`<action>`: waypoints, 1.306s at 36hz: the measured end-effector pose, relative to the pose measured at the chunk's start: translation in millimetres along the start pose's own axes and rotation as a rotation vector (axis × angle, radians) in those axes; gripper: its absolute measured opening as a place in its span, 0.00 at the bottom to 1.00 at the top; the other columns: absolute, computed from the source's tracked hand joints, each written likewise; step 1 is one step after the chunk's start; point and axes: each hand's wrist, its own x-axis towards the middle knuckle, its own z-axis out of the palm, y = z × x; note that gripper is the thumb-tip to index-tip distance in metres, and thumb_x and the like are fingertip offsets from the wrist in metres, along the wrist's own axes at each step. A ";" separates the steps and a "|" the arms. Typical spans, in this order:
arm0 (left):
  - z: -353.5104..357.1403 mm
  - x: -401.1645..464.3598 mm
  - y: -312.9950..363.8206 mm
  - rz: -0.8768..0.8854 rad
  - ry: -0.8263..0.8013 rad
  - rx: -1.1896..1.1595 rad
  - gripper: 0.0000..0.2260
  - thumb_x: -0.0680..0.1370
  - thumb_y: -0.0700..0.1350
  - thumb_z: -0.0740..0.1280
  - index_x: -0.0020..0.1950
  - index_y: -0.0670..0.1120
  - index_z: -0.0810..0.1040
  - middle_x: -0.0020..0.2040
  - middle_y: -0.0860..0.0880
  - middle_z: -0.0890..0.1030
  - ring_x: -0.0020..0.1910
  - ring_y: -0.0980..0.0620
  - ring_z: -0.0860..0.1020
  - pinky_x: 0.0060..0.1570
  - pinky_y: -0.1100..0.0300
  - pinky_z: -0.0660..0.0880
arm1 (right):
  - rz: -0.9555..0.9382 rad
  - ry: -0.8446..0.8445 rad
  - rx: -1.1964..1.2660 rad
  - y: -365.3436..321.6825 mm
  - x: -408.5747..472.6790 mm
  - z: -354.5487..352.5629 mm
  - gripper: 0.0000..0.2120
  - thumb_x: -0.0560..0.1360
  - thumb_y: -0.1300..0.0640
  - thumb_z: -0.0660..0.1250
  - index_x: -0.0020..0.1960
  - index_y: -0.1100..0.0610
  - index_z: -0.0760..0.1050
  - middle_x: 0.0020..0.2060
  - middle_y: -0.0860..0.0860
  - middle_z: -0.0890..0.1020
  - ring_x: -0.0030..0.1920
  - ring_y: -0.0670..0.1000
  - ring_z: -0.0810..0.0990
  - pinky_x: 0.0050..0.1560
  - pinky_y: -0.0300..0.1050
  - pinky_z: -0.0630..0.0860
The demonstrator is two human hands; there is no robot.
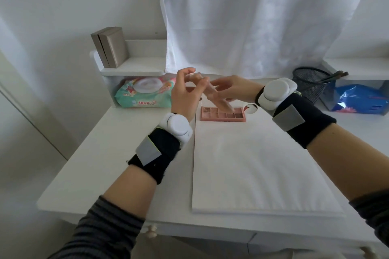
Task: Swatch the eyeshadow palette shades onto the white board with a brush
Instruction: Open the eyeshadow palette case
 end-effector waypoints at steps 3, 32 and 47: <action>9.2 -0.7 5.1 -0.128 -0.049 -0.113 0.19 0.70 0.53 0.71 0.58 0.54 0.71 0.55 0.47 0.78 0.50 0.47 0.81 0.45 0.51 0.80 | 0.013 -0.015 0.065 -1.3 -5.7 0.6 0.06 0.74 0.56 0.69 0.51 0.52 0.77 0.47 0.52 0.82 0.49 0.48 0.81 0.45 0.36 0.77; 19.4 -23.0 10.4 -0.423 -0.351 -0.258 0.16 0.70 0.41 0.74 0.58 0.43 0.79 0.48 0.44 0.84 0.43 0.43 0.84 0.38 0.52 0.80 | 0.135 -0.120 0.365 22.2 -33.9 -4.0 0.08 0.74 0.59 0.66 0.50 0.61 0.79 0.45 0.57 0.83 0.41 0.50 0.83 0.38 0.37 0.77; 35.0 -38.1 -1.2 -0.436 -0.330 -0.299 0.24 0.69 0.40 0.75 0.64 0.45 0.74 0.51 0.43 0.83 0.46 0.42 0.83 0.45 0.45 0.80 | 0.180 -0.223 0.345 39.1 -41.2 -16.4 0.15 0.66 0.60 0.73 0.52 0.63 0.79 0.53 0.65 0.80 0.52 0.59 0.81 0.53 0.45 0.79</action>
